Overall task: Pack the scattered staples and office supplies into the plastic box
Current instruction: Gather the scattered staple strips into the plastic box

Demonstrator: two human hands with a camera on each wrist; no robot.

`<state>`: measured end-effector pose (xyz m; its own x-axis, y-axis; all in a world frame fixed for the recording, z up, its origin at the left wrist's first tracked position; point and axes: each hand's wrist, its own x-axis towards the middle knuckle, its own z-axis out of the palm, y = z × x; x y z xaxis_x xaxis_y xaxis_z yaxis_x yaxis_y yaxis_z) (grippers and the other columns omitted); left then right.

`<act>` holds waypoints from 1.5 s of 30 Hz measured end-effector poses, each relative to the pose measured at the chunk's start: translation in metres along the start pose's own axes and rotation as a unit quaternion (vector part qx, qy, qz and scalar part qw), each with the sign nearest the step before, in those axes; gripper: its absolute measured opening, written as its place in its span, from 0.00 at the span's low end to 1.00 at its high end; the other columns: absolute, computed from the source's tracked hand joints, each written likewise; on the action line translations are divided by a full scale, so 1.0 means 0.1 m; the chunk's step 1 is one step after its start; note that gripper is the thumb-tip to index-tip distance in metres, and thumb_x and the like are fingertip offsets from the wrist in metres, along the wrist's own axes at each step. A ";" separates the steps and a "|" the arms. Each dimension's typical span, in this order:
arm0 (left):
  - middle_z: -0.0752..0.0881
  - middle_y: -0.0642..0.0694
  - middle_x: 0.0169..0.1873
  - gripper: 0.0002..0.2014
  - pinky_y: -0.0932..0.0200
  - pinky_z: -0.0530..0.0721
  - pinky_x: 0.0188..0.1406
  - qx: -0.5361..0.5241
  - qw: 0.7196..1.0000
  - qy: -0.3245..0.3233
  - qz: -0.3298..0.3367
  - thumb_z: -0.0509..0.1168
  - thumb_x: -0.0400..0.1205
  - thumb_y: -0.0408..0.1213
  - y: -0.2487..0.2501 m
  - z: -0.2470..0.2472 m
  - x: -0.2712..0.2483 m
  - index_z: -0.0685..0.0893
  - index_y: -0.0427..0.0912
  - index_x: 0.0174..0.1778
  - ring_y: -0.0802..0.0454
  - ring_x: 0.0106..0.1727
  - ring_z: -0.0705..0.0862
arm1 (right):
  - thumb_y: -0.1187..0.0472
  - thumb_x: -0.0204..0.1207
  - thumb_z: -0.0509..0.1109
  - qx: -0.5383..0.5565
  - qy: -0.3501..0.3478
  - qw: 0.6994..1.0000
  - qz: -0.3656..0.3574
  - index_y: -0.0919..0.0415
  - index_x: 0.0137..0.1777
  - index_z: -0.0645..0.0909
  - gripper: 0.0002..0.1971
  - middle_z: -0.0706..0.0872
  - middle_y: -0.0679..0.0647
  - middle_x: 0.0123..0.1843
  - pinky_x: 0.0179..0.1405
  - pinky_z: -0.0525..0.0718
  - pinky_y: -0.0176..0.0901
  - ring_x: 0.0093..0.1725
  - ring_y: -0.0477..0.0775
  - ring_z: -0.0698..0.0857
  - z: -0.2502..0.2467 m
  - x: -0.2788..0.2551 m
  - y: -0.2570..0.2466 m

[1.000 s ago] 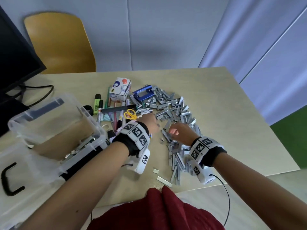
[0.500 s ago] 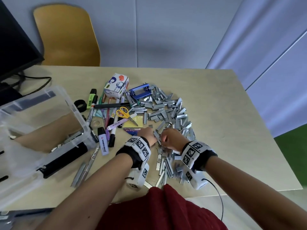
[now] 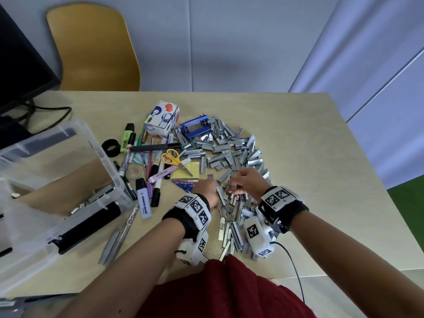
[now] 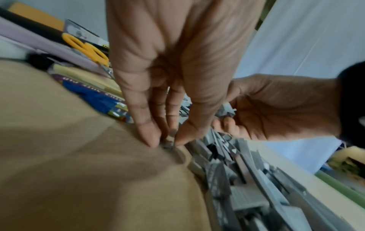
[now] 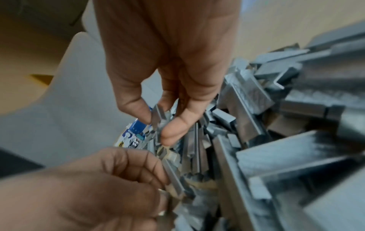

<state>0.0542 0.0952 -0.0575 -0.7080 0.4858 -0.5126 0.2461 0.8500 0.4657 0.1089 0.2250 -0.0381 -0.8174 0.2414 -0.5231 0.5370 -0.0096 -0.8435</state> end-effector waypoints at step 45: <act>0.72 0.46 0.27 0.13 0.61 0.65 0.21 -0.321 0.944 -0.051 -0.051 0.54 0.84 0.34 -0.12 -0.14 0.11 0.76 0.38 0.34 0.50 0.25 0.71 | 0.64 0.77 0.62 -0.043 0.062 0.996 0.040 0.63 0.33 0.73 0.11 0.74 0.52 0.26 0.20 0.69 0.33 0.23 0.47 0.69 -0.08 0.21 0.00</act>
<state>0.0336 0.0873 -0.0587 -0.6314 0.4521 -0.6300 -0.2955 0.6109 0.7345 0.0927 0.2376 -0.0481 -0.7427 0.3609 -0.5641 0.6191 0.0489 -0.7838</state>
